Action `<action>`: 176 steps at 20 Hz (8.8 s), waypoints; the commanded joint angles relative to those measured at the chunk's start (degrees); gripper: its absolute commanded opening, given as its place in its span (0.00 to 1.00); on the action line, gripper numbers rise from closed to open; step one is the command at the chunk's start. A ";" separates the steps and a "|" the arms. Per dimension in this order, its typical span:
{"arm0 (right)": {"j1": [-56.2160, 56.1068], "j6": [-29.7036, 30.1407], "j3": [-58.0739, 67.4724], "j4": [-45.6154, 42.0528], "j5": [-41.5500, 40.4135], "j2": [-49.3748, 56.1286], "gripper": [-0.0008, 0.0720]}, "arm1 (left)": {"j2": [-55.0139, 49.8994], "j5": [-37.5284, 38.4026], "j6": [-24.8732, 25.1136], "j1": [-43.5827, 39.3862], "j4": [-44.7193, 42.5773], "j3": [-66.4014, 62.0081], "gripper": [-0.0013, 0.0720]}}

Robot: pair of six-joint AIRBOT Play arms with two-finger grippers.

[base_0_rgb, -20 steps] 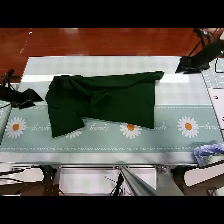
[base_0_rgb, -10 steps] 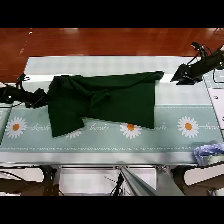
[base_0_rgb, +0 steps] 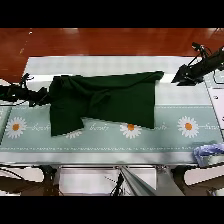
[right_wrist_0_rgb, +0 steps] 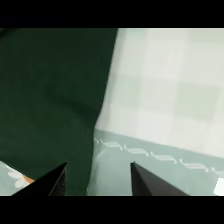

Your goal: Fold the shirts.

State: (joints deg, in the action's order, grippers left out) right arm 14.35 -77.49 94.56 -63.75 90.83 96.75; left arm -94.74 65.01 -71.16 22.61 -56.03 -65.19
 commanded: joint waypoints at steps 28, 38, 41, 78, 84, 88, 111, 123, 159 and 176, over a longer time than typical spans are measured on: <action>-6.21 8.92 -36.76 32.13 -24.04 -39.26 0.03 | 22.62 3.63 7.74 0.11 20.00 -15.43 0.05; 0.35 -4.11 6.99 1.81 -24.11 -53.29 0.03 | 57.31 -8.28 4.57 0.11 11.91 -34.16 0.05; 0.35 -6.80 15.93 -5.25 -20.79 -53.29 0.03 | 65.20 -8.11 -2.32 0.11 -1.38 -34.16 0.05; -8.02 -9.09 -3.15 -11.37 -47.69 -2.71 0.03 | 5.25 -22.99 -3.78 -22.99 1.44 -17.75 0.05; -7.80 -8.94 -3.13 -11.50 -44.04 3.39 0.03 | -1.49 -21.51 -1.29 -24.94 -0.74 -17.77 0.05; -5.73 -6.08 -3.13 -11.87 -28.89 -0.33 0.03 | 0.79 -3.56 -1.77 -20.22 -3.15 -18.47 0.05; 9.88 -0.72 -21.03 -14.19 -2.89 -17.31 0.68 | 12.92 26.88 -4.26 -8.09 -4.66 -3.98 0.49; 14.47 5.62 -27.41 1.99 -9.14 -18.40 0.67 | 22.71 5.88 -3.08 -11.58 1.68 29.88 0.82; 9.11 3.43 -43.15 4.74 -23.12 -23.19 0.03 | 26.58 -10.43 -4.26 -20.65 2.05 20.59 0.05; -0.66 -0.11 -19.65 9.66 -48.28 -2.84 0.03 | -7.13 -6.58 -3.08 -19.87 2.51 -24.52 0.06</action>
State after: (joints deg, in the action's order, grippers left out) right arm 14.13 -77.25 74.11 -54.19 43.59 90.13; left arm -95.77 55.92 -73.10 2.46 -53.52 -86.37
